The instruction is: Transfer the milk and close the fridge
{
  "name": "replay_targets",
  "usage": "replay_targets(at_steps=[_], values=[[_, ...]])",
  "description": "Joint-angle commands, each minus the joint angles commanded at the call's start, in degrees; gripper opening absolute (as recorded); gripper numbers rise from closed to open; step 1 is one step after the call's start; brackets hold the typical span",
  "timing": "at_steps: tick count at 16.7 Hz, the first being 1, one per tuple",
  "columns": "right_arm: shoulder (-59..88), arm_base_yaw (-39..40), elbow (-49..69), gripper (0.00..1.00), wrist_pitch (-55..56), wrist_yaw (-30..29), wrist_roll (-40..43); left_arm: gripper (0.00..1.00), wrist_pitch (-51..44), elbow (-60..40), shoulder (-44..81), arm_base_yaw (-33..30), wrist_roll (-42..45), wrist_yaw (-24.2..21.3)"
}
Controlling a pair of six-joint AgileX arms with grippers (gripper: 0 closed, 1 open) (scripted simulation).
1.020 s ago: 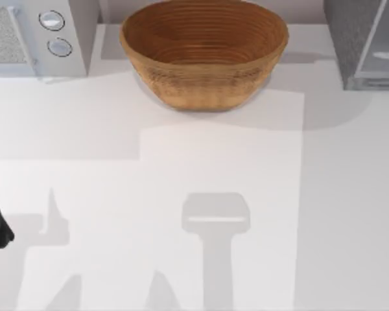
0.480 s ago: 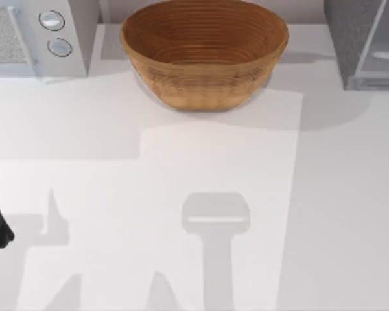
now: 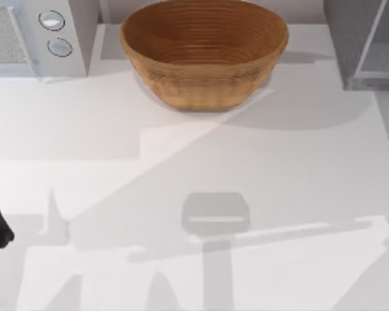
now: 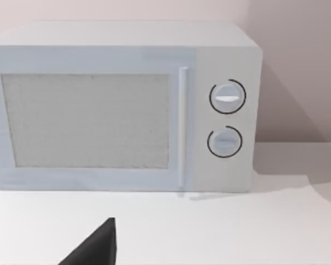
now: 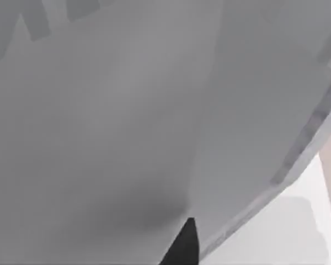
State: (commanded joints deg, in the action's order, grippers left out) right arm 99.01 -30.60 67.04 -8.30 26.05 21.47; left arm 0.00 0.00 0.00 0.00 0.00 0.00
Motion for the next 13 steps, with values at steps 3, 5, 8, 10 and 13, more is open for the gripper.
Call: replay_targets(at_steps=[3,5,8,10,13], values=[[-2.3,10.0,-3.4,1.00,4.0,-8.2,-7.1,1.00,0.0,0.0,0.0,0.0,0.0,0.0],[-3.7,16.3,-5.5,1.00,6.5,-13.3,-11.5,1.00,0.0,0.0,0.0,0.0,0.0,0.0],[-5.3,24.0,-8.2,1.00,9.4,-19.6,-16.9,1.00,0.0,0.0,0.0,0.0,0.0,0.0],[-5.9,27.4,-9.4,1.00,10.7,-22.4,-19.3,1.00,0.0,0.0,0.0,0.0,0.0,0.0],[-6.2,29.1,-10.0,1.00,11.3,-23.8,-20.4,1.00,0.0,0.0,0.0,0.0,0.0,0.0]])
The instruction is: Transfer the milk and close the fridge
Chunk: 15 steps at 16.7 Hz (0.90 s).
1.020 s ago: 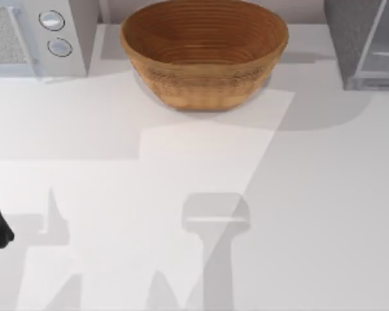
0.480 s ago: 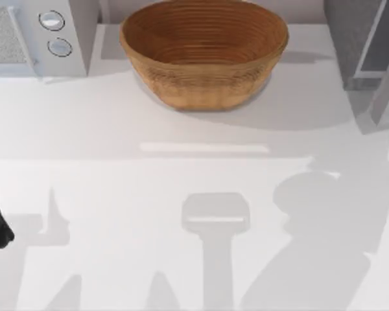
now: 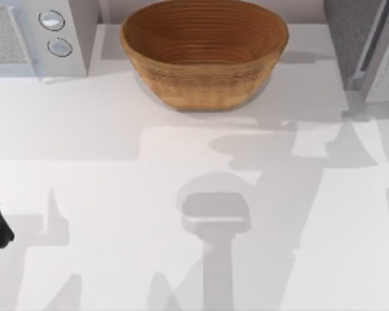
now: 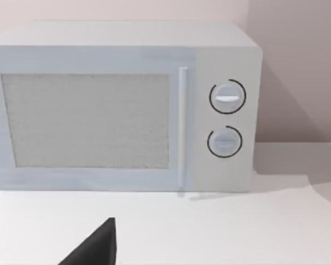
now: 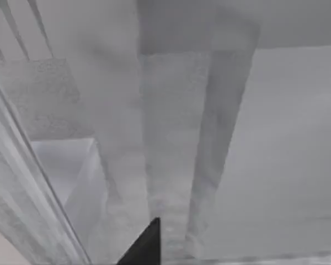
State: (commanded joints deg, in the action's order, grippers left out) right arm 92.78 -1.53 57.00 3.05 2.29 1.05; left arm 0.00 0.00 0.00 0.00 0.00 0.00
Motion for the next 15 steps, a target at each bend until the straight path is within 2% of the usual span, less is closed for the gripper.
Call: replay_targets(at_steps=[6,15], values=[[2.3,-0.4,2.1,1.00,-0.5,-0.2,0.7,1.00,0.0,0.0,0.0,0.0,0.0,0.0],[19.3,-0.6,23.8,1.00,-4.9,-0.7,0.4,1.00,0.0,0.0,0.0,0.0,0.0,0.0]])
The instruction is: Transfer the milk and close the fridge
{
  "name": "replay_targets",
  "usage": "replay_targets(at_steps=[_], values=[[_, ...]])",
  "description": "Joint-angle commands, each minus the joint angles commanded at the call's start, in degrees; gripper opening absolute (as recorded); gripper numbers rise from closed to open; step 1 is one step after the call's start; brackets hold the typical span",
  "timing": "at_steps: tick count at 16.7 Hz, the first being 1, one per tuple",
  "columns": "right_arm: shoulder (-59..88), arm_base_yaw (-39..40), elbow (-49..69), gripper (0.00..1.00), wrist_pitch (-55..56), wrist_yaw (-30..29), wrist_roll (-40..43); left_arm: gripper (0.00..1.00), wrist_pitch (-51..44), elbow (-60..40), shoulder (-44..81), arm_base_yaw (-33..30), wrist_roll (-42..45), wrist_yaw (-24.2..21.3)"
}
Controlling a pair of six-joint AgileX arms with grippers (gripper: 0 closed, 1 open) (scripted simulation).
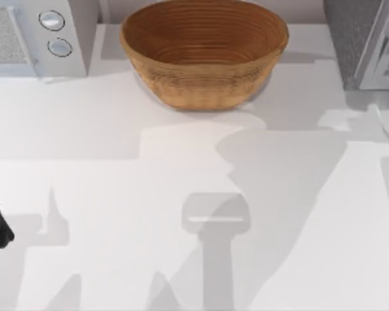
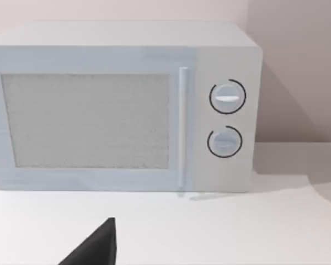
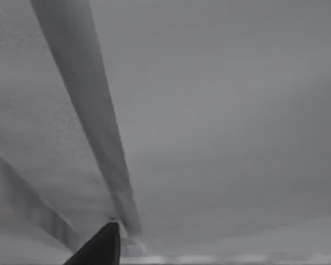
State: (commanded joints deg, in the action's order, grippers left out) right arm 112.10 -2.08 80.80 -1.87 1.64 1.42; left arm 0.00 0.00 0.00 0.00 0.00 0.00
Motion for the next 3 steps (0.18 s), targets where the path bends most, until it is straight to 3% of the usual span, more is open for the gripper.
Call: replay_targets(at_steps=[3], values=[[1.6,-0.1,2.0,1.00,-0.5,0.0,-0.3,1.00,0.0,0.0,0.0,0.0,0.0,0.0]])
